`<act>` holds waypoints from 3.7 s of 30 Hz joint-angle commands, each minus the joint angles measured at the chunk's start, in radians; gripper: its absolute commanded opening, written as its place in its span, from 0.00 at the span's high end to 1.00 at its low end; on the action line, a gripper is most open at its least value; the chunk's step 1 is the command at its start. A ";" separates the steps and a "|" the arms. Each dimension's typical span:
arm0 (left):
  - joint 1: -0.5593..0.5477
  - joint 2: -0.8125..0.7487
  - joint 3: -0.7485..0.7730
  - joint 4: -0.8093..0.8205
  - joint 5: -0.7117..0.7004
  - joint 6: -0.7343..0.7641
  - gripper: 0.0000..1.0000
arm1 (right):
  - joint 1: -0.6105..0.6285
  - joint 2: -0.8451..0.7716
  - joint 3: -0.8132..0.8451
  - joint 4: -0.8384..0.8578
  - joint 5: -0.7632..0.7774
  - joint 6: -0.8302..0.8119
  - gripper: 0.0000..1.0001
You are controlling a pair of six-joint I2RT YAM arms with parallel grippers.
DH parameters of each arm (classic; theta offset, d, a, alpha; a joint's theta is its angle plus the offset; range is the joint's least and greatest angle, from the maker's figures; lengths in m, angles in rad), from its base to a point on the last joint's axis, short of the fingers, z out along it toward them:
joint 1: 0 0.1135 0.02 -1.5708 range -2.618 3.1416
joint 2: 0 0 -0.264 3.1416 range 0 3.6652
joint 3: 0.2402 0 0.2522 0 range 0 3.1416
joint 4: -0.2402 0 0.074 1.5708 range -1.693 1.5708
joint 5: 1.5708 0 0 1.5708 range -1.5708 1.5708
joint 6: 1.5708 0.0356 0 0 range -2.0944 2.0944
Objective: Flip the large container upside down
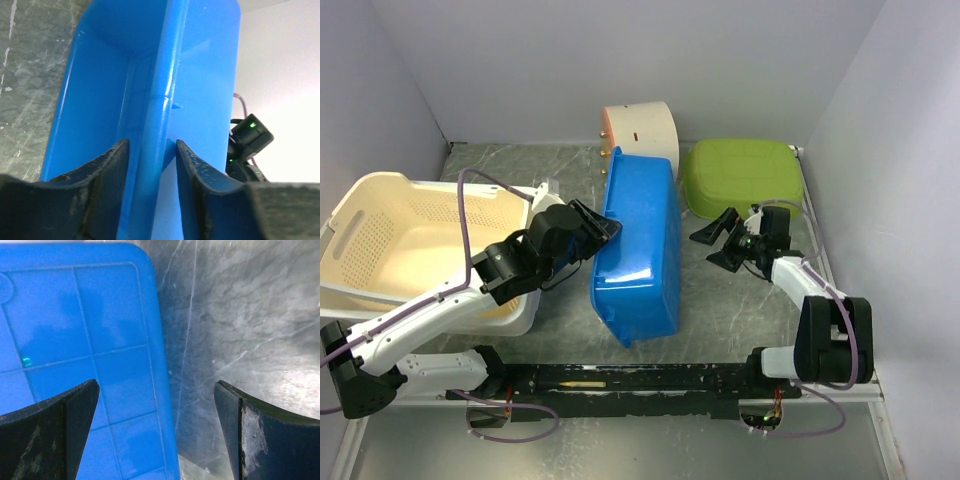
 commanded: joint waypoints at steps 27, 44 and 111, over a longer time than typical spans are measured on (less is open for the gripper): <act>0.011 0.101 -0.112 -0.372 -0.067 0.086 0.93 | 0.088 0.568 -0.469 1.932 -0.332 1.039 0.00; 0.007 0.187 -0.156 -0.268 0.045 0.186 0.91 | 0.055 0.248 -0.562 1.908 -0.376 1.201 0.00; 0.014 0.412 -0.046 0.206 0.490 0.457 0.12 | 0.173 -0.048 0.232 -0.370 0.287 -0.275 0.00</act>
